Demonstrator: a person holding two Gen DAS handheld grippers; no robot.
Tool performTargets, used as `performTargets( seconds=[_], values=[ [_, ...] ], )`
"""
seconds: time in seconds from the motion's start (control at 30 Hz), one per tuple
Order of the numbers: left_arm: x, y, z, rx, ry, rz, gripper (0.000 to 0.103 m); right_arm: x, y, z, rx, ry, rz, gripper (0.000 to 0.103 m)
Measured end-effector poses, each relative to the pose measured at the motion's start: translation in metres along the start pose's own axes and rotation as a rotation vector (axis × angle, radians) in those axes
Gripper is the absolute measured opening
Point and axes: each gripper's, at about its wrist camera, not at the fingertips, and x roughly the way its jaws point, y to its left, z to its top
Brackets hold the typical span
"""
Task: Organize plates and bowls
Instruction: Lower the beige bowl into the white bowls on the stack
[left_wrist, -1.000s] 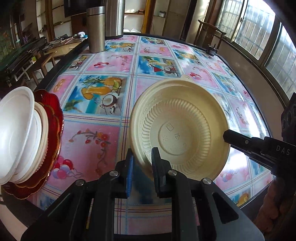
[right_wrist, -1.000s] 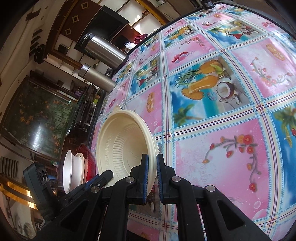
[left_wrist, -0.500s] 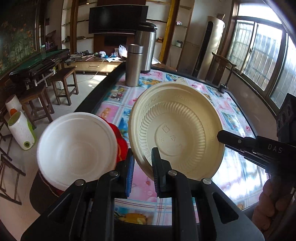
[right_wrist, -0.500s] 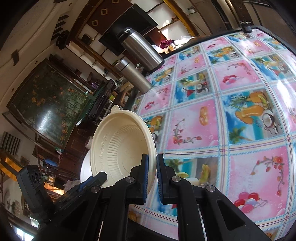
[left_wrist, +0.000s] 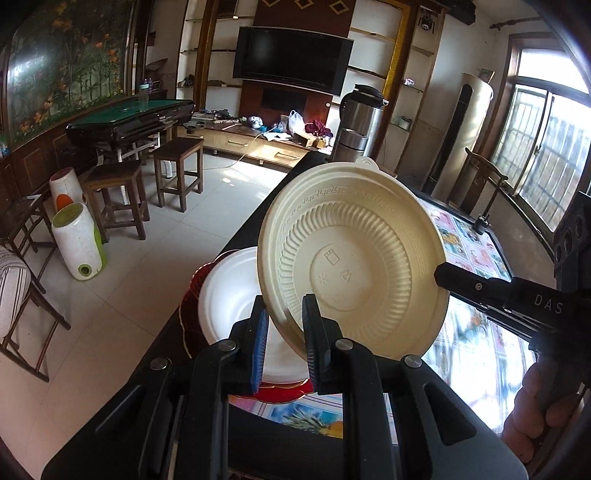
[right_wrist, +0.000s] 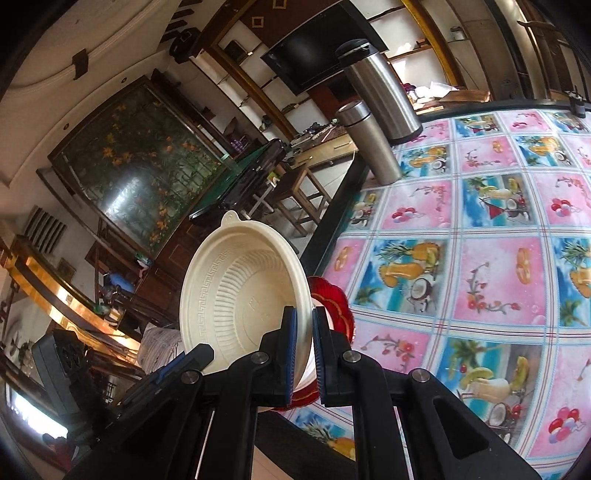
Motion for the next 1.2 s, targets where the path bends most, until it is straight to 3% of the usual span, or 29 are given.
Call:
performTargets(
  seconds=[0.47,1.2],
  values=[
    [0.014,0.024,-0.014,-0.043,0.061,0.030,0.016,0.047,0.019,-0.016,-0.018,0.092,0.000,0.011],
    [0.040,0.034,-0.024,-0.050,0.146,0.034,0.016,0.081,0.001,-0.025,0.022,0.166,-0.034,0.011]
  ],
)
